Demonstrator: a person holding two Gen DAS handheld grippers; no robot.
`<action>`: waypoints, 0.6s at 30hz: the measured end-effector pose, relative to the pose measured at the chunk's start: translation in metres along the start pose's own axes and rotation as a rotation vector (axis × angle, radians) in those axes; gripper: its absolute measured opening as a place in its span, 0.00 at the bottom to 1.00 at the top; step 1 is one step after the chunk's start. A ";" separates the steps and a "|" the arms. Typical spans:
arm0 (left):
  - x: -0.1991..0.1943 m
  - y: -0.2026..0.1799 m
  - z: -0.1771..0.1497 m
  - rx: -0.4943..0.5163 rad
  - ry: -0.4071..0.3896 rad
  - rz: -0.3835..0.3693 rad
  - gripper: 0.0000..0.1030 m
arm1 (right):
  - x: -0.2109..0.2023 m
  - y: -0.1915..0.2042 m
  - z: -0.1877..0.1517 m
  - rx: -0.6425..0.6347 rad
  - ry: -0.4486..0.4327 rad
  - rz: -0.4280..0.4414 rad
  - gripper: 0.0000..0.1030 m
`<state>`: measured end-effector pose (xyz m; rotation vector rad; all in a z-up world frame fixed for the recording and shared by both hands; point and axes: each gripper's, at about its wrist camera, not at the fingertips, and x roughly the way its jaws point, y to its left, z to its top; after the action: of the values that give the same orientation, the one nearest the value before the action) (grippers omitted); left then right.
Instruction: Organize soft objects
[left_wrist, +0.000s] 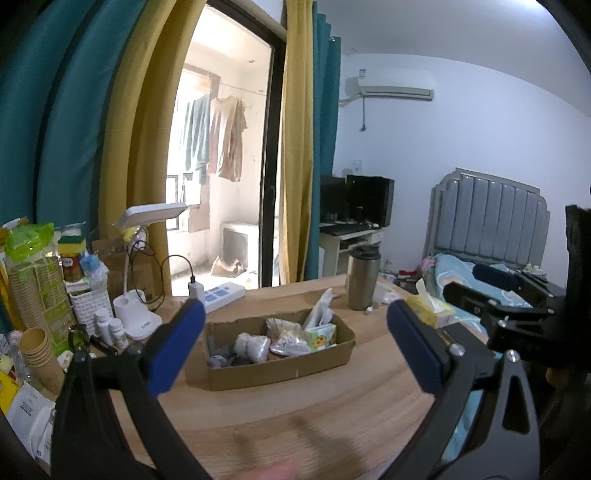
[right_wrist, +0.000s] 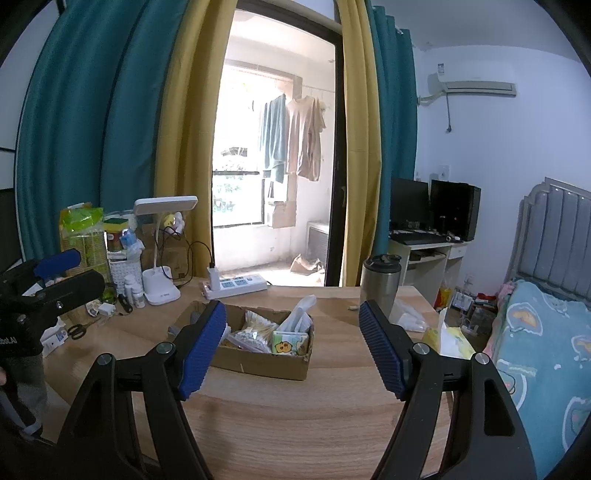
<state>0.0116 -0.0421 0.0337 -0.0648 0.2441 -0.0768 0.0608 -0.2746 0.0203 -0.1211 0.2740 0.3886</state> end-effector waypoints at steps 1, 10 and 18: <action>0.000 0.000 0.000 0.001 0.001 -0.001 0.97 | 0.000 0.000 0.000 0.000 0.000 -0.001 0.75; 0.002 0.004 -0.001 -0.003 0.012 0.014 0.97 | 0.001 0.000 -0.001 -0.001 -0.002 0.000 0.75; 0.000 0.003 -0.001 -0.004 0.009 0.015 0.97 | 0.001 0.001 -0.002 -0.001 -0.001 0.004 0.75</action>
<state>0.0118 -0.0390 0.0325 -0.0670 0.2534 -0.0619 0.0606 -0.2739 0.0179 -0.1211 0.2727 0.3924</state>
